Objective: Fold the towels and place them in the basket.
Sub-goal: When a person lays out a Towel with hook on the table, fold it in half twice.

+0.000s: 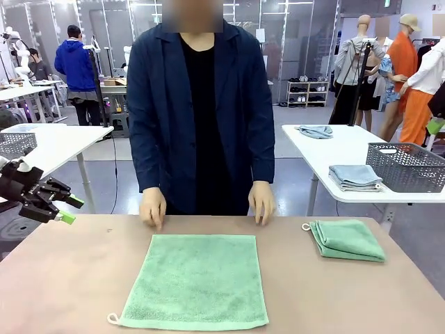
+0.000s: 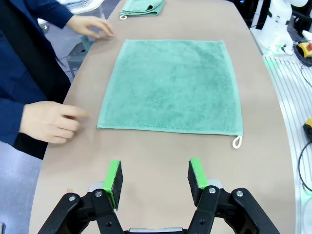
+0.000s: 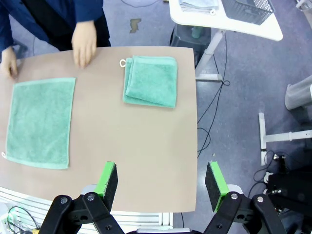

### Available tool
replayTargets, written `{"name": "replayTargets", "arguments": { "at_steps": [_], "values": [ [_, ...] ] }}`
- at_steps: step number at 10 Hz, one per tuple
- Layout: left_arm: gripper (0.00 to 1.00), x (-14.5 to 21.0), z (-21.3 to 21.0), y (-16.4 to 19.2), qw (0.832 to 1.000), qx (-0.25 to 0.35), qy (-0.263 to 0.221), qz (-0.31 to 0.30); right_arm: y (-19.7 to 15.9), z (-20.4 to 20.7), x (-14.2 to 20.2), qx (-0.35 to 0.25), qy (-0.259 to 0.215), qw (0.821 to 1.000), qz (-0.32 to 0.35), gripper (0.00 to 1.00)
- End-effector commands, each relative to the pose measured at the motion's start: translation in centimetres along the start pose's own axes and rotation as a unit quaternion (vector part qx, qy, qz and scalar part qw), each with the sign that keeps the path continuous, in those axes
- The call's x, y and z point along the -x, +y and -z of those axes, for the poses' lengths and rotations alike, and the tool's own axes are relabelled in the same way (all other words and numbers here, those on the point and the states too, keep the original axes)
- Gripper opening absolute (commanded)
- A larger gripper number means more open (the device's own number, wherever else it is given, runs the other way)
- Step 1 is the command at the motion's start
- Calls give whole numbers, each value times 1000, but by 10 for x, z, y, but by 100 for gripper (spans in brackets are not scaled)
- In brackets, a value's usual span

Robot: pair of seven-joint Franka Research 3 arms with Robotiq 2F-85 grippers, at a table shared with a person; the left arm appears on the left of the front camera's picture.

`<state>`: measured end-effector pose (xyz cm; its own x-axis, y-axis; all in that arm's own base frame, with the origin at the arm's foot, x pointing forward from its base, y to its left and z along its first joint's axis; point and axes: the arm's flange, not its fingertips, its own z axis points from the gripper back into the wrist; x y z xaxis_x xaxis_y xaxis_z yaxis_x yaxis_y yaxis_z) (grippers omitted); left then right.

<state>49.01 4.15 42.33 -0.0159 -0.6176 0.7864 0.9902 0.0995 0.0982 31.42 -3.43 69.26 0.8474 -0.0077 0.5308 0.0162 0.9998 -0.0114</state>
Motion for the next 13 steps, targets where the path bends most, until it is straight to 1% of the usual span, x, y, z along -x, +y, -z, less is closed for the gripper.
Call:
{"name": "replayTargets", "arguments": {
  "at_steps": [1, 2, 3, 4, 5, 6, 8, 10, 11, 13],
  "values": [
    [69, -20, -5, -4, 999, -8, 11, 35, 16, -3, -11, -9, -16, 997, -71, 91],
    [69, -39, -9, -7, 998, -13, 22, 59, 31, -7, -18, -13, -26, 993, -113, 91],
    [69, -66, -13, -12, 995, -19, 41, 87, 51, -10, -25, -16, -34, 986, -163, 91],
    [69, -94, -11, -18, 991, -21, 61, 113, 75, -10, -32, -23, -40, 974, -223, 91],
    [69, -126, -2, -27, 987, -16, 93, 133, 111, -4, -38, -42, -42, 950, -306, 91],
    [69, -149, 12, -36, 981, -7, 124, 147, 145, 7, -41, -66, -44, 922, -380, 91],
    [69, -181, 49, -57, 968, 15, 176, 179, 208, 42, -36, -88, -10, 873, -480, 91],
    [69, -200, 88, -83, 951, 30, 234, 199, 263, 89, -18, -90, 25, 815, -573, 91],
    [69, -203, 104, -94, 944, 34, 262, 200, 277, 111, -8, -95, 36, 790, -604, 91],
    [69, -197, 133, -106, 930, 41, 328, 161, 287, 155, 12, -109, 66, 753, -645, 91]
  ]
}}
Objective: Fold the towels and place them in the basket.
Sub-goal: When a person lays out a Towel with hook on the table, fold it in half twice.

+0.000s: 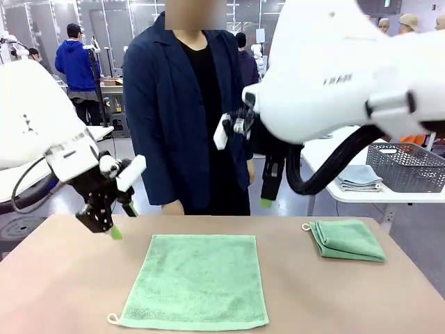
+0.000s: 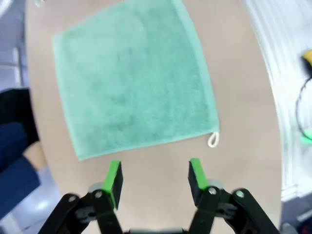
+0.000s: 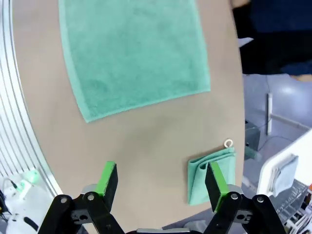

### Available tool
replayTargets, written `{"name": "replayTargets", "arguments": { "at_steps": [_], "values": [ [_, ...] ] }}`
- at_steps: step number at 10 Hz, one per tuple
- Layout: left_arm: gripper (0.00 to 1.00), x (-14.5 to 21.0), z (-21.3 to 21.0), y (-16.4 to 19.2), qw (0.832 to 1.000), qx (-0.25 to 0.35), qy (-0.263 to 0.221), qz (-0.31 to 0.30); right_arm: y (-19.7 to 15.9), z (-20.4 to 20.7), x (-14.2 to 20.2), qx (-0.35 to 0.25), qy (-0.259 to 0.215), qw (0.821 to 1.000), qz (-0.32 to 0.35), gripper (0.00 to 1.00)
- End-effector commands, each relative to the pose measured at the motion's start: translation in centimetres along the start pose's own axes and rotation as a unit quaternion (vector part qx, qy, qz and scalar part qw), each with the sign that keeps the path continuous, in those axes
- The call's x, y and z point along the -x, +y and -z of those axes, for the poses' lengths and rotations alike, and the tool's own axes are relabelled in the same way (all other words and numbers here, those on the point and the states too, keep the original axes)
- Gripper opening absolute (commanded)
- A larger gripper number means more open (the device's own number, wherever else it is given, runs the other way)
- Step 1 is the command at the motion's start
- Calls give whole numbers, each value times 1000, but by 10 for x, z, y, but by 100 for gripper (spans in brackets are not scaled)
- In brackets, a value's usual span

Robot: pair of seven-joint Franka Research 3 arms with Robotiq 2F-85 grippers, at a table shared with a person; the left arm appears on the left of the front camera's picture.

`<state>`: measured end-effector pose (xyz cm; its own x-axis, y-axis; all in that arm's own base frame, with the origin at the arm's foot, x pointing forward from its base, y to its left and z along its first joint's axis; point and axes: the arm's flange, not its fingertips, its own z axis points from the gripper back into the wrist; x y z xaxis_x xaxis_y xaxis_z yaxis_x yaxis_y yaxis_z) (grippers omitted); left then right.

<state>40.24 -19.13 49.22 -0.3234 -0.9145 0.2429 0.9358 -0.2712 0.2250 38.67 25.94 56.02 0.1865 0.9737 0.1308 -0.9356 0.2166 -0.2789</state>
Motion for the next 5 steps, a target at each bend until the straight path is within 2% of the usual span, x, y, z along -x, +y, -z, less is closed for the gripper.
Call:
{"name": "replayTargets", "arguments": {
  "at_steps": [1, 3, 5],
  "values": [
    [69, -5, 23, -6, 996, 33, 74, -47, 1, 35, 12, -13, 19, 998, -58, 91],
    [69, -5, 46, -8, 990, 52, 116, -61, 4, 70, 19, -39, 49, 995, -81, 91],
    [69, 0, 60, -8, 987, 48, 132, -80, 9, 88, 20, -49, 42, 995, -74, 91]
  ]
}}
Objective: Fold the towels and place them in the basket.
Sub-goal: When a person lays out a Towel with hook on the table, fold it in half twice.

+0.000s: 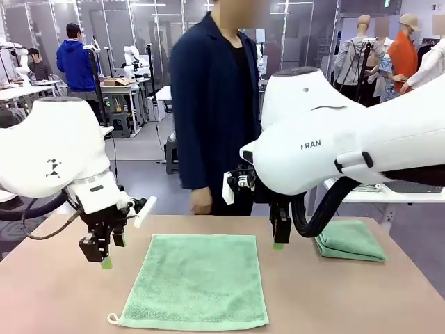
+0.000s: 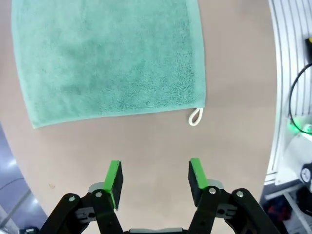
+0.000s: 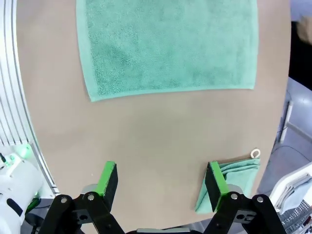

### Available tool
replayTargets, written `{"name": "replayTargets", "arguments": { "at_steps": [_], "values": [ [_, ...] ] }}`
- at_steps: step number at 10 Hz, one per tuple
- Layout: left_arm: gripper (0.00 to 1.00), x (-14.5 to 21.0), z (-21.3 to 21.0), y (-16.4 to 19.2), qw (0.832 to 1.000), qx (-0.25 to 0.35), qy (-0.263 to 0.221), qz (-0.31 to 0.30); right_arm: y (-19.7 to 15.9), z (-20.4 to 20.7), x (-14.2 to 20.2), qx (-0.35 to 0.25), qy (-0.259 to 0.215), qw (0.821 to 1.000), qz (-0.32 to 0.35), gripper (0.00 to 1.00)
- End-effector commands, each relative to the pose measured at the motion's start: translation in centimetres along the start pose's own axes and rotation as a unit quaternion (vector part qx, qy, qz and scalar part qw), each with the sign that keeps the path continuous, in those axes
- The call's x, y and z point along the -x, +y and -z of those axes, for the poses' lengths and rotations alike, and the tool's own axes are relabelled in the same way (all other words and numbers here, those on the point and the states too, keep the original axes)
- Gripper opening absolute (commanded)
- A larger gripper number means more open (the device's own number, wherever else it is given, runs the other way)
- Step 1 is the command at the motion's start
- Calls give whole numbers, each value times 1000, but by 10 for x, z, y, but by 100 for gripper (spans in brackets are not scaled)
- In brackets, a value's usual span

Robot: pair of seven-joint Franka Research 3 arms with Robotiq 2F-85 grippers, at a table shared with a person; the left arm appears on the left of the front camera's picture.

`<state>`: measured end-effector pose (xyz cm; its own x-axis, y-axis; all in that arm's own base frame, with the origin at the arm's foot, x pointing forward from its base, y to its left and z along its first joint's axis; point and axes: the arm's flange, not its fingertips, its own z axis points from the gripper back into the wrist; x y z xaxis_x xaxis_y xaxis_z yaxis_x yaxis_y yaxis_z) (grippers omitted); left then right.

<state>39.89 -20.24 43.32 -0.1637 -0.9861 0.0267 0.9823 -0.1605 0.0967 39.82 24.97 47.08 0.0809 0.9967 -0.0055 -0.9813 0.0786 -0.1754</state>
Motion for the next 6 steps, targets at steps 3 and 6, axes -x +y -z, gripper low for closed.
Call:
{"name": "replayTargets", "arguments": {
  "at_steps": [3, 6],
  "values": [
    [69, 0, 6, 2, 1000, 3, 6, -13, 0, 7, -1, -1, -1, 1000, -1, 91],
    [69, 0, 6, 2, 1000, 3, 6, -13, 0, 7, -1, -1, -1, 1000, -1, 91]
  ]
}}
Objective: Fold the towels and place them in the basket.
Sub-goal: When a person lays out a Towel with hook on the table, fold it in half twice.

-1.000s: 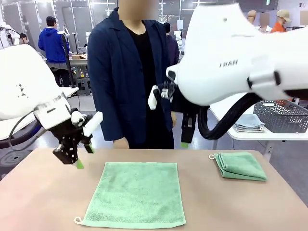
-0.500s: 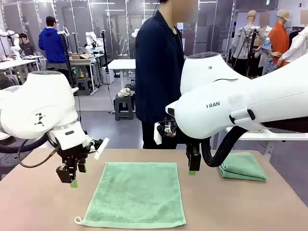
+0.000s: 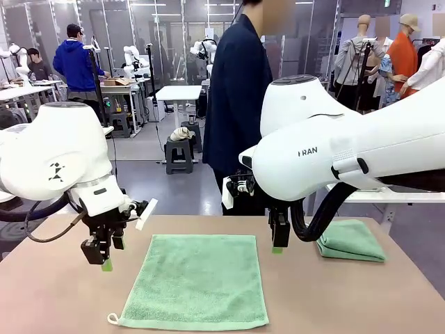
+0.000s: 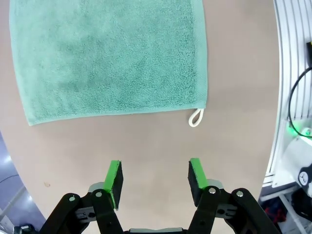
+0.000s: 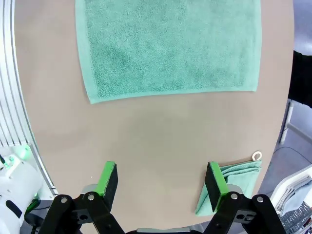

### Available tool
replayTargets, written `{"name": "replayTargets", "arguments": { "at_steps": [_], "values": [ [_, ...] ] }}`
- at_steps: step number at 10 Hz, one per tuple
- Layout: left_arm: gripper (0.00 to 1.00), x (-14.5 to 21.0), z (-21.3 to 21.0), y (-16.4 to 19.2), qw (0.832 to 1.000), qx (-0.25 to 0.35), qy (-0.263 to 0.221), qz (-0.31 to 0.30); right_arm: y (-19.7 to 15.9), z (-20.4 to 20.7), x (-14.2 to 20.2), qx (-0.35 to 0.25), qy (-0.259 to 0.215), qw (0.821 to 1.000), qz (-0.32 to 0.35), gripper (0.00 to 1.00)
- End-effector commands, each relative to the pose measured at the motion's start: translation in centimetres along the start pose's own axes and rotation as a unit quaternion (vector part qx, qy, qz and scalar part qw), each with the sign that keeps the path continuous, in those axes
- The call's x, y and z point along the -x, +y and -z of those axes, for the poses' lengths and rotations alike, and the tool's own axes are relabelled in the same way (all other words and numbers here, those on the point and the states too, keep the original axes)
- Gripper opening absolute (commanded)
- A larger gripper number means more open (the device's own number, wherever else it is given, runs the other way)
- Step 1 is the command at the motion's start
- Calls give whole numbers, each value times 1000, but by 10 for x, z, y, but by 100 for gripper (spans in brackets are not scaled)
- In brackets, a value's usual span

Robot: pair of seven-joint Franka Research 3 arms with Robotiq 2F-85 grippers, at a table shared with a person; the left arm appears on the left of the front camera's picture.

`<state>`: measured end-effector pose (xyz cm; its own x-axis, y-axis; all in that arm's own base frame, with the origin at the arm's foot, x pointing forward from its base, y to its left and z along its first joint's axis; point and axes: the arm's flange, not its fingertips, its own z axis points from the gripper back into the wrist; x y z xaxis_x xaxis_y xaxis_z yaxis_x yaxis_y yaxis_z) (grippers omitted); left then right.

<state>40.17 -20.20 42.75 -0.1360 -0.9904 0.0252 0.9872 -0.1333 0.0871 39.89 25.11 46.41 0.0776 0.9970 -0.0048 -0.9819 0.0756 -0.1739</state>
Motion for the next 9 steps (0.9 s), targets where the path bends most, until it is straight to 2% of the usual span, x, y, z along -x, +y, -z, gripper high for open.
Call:
{"name": "replayTargets", "arguments": {
  "at_steps": [1, 3, 4, 6, 9],
  "values": [
    [69, -1, 0, 0, 1000, -1, 4, 1, 0, 0, 0, 0, 0, 1000, 1, 91],
    [69, 0, 0, 0, 1000, 0, -1, 0, 0, 0, 0, 0, 0, 1000, 0, 91],
    [69, -5, 2, -2, 1000, 4, -4, -1, 11, 7, -10, 5, -4, 1000, -16, 91],
    [69, -9, 5, -2, 1000, 0, -3, -2, 32, 38, -26, 2, -9, 999, -31, 91],
    [69, -18, 19, -14, 1000, 13, 9, -26, 54, 69, -32, -5, -12, 999, -29, 91]
  ]
}}
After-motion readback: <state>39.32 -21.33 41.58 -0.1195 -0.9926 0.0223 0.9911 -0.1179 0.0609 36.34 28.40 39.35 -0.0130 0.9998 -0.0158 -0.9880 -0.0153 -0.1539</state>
